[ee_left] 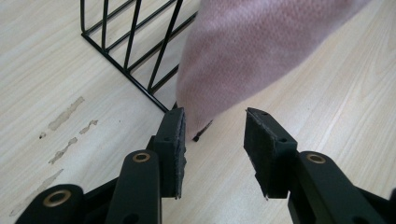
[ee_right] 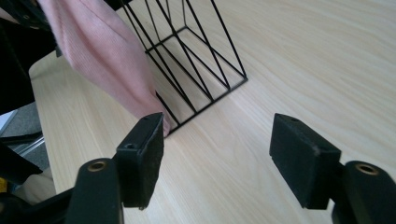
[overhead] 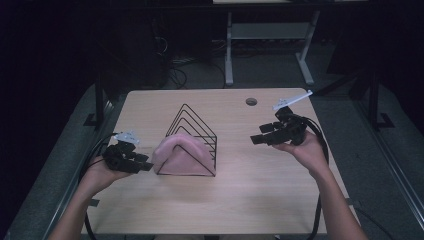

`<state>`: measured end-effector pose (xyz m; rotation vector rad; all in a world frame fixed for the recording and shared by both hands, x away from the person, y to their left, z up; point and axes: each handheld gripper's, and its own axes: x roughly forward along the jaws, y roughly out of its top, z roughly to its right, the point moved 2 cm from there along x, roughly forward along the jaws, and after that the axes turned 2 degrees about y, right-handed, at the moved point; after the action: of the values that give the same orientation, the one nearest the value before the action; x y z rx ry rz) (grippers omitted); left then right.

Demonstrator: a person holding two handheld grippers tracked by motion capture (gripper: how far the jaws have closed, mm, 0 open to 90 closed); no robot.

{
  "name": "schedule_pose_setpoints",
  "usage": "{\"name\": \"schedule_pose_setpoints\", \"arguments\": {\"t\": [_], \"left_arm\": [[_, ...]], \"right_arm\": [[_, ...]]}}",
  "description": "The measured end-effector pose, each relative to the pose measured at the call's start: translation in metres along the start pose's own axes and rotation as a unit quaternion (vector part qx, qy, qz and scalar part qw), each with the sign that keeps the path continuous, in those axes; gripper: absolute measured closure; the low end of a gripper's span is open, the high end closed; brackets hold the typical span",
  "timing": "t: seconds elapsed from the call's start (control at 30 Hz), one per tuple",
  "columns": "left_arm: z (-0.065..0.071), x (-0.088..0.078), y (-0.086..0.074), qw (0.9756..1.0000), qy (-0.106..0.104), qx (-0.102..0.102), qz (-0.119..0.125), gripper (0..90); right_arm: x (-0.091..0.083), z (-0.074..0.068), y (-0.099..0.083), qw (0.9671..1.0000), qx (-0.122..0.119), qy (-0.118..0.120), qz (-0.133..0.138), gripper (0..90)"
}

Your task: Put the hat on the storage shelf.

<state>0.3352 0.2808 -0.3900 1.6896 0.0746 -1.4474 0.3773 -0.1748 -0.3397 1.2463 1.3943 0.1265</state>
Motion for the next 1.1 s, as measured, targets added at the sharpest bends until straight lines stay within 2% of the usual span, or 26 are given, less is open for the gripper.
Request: {"name": "schedule_pose_setpoints", "arguments": {"t": [0.07, 0.3, 0.4, 0.63, 0.67, 0.83, 0.87, 0.97, 1.1], "left_arm": [[0.001, 0.0, -0.002, 1.0, -0.004, -0.004, 0.0, 58.1], [0.002, 0.001, -0.002, 1.0, -0.003, -0.004, 0.003, 54.0], [0.002, -0.001, -0.003, 0.9999, -0.006, -0.013, 0.006, 52.2], [0.004, -0.001, -0.006, 0.9999, -0.006, -0.012, 0.006, 51.5], [0.004, -0.001, -0.008, 0.9999, -0.006, -0.013, 0.007, 51.0], [0.004, 0.0, -0.013, 0.9999, -0.002, -0.013, 0.005, 46.7], [0.004, 0.0, -0.014, 0.9998, -0.003, -0.018, 0.005, 45.9], [0.005, 0.002, -0.016, 0.9997, -0.001, -0.021, 0.008, 43.6], [0.006, 0.002, -0.02, 0.9996, 0.003, -0.025, 0.011, 40.3]], "right_arm": [[-0.002, 0.004, -0.007, 1.0, 0.006, -0.004, 0.003, 30.6], [-0.005, 0.009, -0.027, 0.9996, 0.025, -0.012, 0.007, 28.4], [-0.006, 0.01, -0.037, 0.9994, 0.031, -0.012, 0.008, 28.1], [-0.005, 0.015, -0.059, 0.9987, 0.045, -0.023, 0.01, 27.4], [-0.005, 0.017, -0.066, 0.9983, 0.052, -0.026, 0.008, 27.4], [-0.007, 0.02, -0.081, 0.9976, 0.061, -0.032, 0.009, 27.4], [-0.008, 0.023, -0.089, 0.9972, 0.064, -0.037, 0.005, 26.9], [-0.009, 0.024, -0.099, 0.9969, 0.073, -0.03, -0.004, 25.8], [-0.01, 0.023, -0.111, 0.9967, 0.073, -0.033, -0.015, 25.7]]}}
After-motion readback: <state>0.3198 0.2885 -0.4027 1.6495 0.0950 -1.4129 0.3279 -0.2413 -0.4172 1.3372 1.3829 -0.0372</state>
